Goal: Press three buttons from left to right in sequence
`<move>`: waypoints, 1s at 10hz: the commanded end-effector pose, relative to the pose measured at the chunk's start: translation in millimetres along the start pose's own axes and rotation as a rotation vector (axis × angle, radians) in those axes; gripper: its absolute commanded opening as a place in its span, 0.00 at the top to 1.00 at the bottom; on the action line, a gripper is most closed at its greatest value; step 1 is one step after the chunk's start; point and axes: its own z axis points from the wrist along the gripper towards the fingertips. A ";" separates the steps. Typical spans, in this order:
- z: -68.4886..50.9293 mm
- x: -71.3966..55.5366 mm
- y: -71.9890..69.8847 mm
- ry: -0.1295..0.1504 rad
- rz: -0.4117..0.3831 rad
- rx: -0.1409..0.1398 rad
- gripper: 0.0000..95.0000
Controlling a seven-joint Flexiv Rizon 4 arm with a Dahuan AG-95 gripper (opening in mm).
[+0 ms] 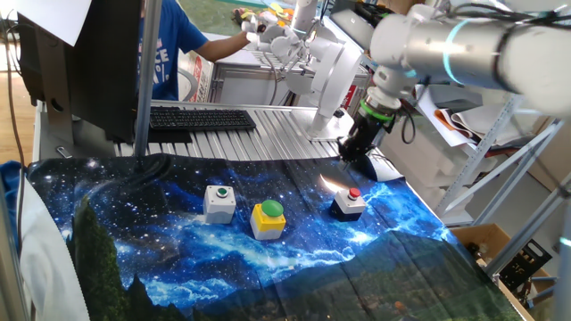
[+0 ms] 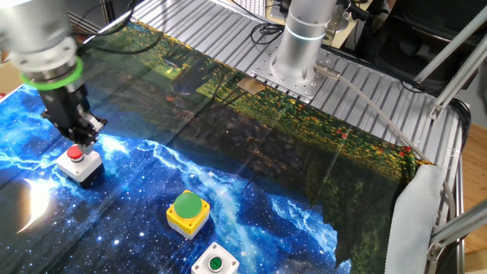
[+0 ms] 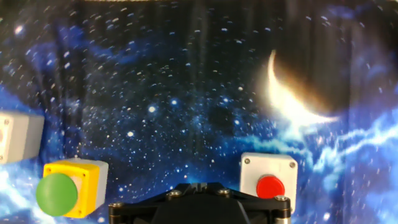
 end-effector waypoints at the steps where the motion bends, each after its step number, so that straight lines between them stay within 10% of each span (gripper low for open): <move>1: -2.5 -2.6 -0.3 0.006 0.023 -0.001 1.00; 10: -8.8 -20.2 23.4 0.109 0.094 -0.024 1.00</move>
